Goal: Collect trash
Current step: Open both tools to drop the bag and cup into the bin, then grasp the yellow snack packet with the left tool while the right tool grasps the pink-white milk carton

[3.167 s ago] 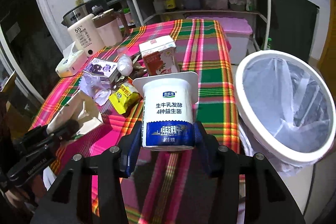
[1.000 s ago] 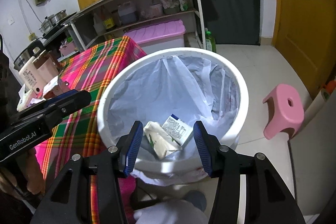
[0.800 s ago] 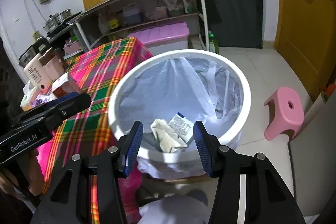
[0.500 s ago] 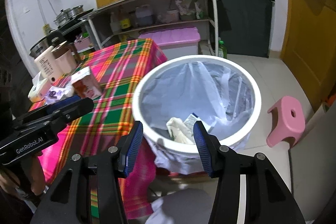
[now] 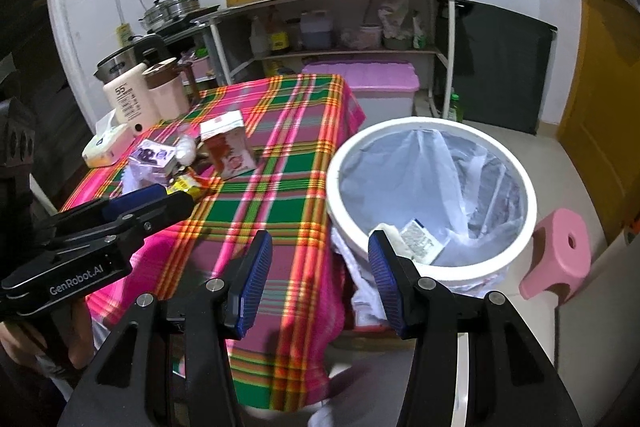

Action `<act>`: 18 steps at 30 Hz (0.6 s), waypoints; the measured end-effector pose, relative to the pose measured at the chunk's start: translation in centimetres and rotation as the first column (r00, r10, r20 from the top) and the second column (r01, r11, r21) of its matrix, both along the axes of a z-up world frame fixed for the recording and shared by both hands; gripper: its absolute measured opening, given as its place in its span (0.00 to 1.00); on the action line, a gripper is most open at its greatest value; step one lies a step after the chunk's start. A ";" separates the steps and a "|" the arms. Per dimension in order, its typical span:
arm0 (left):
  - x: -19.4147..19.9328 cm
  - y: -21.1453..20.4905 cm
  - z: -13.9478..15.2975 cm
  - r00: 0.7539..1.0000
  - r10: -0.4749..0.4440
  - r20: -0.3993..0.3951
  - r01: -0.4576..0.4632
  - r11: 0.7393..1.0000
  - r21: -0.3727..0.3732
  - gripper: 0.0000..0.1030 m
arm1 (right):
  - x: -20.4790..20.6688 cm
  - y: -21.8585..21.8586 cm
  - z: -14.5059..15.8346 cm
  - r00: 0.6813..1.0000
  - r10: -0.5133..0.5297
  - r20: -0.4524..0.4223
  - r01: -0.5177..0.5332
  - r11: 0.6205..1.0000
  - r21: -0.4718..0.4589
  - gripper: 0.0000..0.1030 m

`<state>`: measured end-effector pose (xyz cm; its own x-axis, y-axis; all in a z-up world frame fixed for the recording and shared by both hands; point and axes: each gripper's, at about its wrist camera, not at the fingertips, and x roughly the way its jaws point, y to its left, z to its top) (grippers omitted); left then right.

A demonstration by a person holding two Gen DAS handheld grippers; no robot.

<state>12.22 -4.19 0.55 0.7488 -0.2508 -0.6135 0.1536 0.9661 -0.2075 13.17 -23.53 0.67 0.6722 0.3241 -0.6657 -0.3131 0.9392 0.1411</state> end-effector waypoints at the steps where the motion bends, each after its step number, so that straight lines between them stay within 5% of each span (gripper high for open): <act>1: -0.2 0.3 0.0 1.000 0.007 0.000 -0.007 1.000 0.000 0.47 | -0.1 0.2 0.1 1.000 0.004 0.002 -0.004 1.000 0.000 0.50; 18: -1.6 3.9 -1.6 0.995 0.099 -0.023 -0.098 0.995 0.017 0.54 | -0.1 3.3 -0.4 0.997 0.076 -0.009 -0.076 0.997 0.000 0.54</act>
<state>10.66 -0.30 -1.09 0.7544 -0.1666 -0.6349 0.0526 0.9795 -0.1945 13.09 -20.27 0.23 0.6398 0.3740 -0.6714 -0.3827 0.9126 0.1437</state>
